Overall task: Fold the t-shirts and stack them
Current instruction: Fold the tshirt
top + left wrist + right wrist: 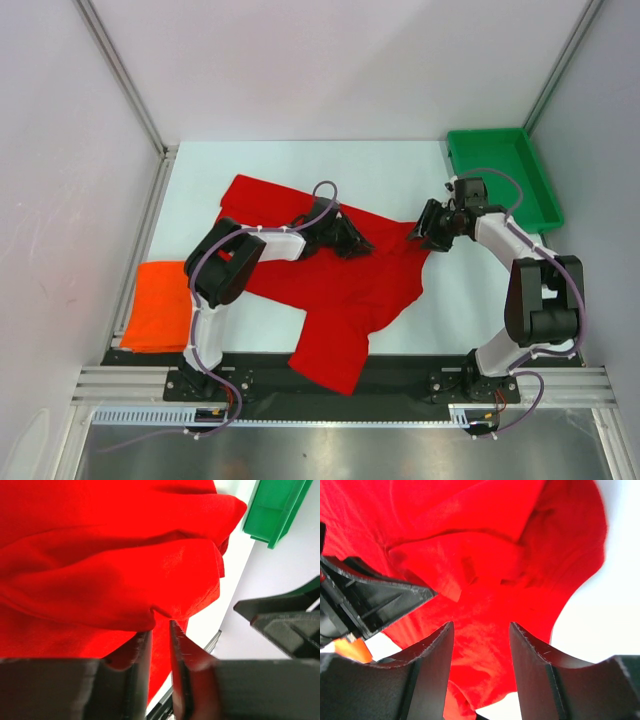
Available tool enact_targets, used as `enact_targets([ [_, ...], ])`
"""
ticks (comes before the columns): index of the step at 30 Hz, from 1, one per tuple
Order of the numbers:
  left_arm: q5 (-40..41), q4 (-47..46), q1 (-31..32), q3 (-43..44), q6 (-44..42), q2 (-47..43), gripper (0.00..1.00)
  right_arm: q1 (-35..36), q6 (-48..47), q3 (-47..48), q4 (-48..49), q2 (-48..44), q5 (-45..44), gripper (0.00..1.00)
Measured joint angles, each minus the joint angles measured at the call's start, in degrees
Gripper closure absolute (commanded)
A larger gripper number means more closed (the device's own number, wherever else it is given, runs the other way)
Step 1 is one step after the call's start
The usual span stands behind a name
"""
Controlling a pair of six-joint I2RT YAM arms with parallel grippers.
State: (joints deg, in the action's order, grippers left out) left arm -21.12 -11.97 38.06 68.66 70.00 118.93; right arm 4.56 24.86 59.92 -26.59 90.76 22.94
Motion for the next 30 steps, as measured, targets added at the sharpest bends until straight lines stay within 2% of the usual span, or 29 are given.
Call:
enact_targets([
  [1,0.04,0.0,0.0,0.0,0.13,0.0,0.8,-0.46,0.22,0.0,0.33,0.39,0.33,0.46],
  [2,0.11,0.0,0.02,0.0,0.28,0.0,0.87,-0.79,0.5,0.04,0.55,0.79,0.57,0.47],
  [6,0.57,0.17,0.02,-0.11,0.55,0.0,1.0,-0.94,1.36,0.33,1.01,1.99,1.46,0.46],
  [13,1.68,5.22,0.02,-0.11,-2.27,-0.37,1.0,-1.18,2.49,0.96,2.4,3.06,3.08,0.43],
  [23,2.67,11.78,0.07,0.02,-8.79,-5.73,1.0,-1.81,2.29,2.78,2.91,8.44,4.04,0.5],
  [27,2.58,12.68,0.07,0.13,-9.38,-5.73,1.0,-2.03,1.81,3.61,2.82,9.68,3.87,0.43],
  [30,2.45,12.96,0.07,0.13,-9.79,-5.73,1.0,-2.16,1.46,3.69,2.84,10.14,3.89,0.44],
])
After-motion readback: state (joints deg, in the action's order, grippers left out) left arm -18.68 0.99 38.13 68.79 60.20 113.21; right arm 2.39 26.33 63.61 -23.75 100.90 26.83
